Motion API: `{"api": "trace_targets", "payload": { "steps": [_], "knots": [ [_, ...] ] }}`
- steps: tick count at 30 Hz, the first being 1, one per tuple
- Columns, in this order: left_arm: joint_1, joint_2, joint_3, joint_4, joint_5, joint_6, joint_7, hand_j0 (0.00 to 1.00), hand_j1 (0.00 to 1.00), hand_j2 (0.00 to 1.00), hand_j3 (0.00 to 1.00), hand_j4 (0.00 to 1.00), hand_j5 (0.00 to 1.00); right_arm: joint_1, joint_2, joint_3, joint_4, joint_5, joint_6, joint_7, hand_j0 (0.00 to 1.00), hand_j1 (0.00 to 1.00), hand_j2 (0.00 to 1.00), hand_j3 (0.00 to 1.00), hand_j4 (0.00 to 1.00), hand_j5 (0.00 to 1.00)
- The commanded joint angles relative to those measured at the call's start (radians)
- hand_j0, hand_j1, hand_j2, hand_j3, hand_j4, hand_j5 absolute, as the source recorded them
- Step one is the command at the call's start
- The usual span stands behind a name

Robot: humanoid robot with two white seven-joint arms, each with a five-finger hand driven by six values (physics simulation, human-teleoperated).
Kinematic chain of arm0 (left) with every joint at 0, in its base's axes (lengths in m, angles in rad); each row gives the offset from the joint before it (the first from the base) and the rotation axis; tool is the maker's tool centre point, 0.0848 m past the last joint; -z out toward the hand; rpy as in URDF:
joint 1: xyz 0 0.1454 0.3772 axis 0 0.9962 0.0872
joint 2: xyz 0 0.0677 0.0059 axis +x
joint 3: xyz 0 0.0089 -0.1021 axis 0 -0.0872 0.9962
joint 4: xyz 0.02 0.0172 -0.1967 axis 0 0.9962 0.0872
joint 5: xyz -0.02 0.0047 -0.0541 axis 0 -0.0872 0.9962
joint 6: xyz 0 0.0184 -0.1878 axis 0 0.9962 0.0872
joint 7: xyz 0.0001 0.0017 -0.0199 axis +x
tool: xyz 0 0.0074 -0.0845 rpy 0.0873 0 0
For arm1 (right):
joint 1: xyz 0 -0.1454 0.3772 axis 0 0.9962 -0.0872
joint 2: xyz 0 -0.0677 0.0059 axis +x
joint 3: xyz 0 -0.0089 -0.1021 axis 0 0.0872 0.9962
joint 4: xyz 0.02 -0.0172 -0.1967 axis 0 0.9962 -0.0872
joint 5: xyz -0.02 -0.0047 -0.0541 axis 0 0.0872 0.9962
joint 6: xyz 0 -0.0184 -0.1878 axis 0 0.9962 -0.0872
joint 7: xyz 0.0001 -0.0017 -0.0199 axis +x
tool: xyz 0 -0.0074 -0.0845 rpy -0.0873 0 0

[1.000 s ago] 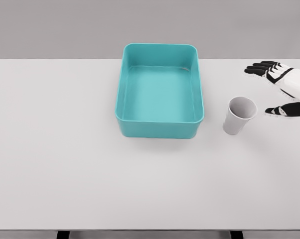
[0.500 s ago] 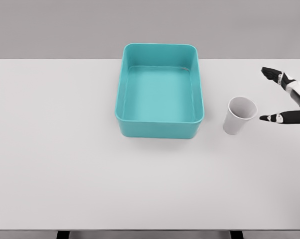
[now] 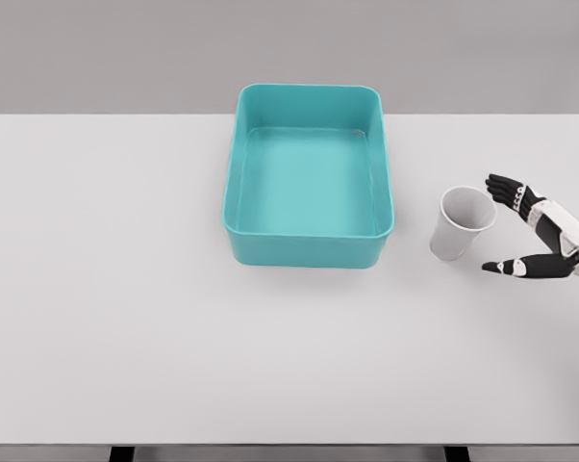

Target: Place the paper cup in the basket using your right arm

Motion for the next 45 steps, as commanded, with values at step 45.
{"api": "trace_targets", "payload": {
  "steps": [45],
  "knots": [
    [0.0,0.0,0.0,0.0,0.0,0.0,0.0,1.0,1.0,1.0,1.0,1.0,1.0,-0.097,0.108,0.061,0.054,-0.009,0.001,0.0,1.0,1.0,1.0,1.0,1.0,1.0]
  ]
}}
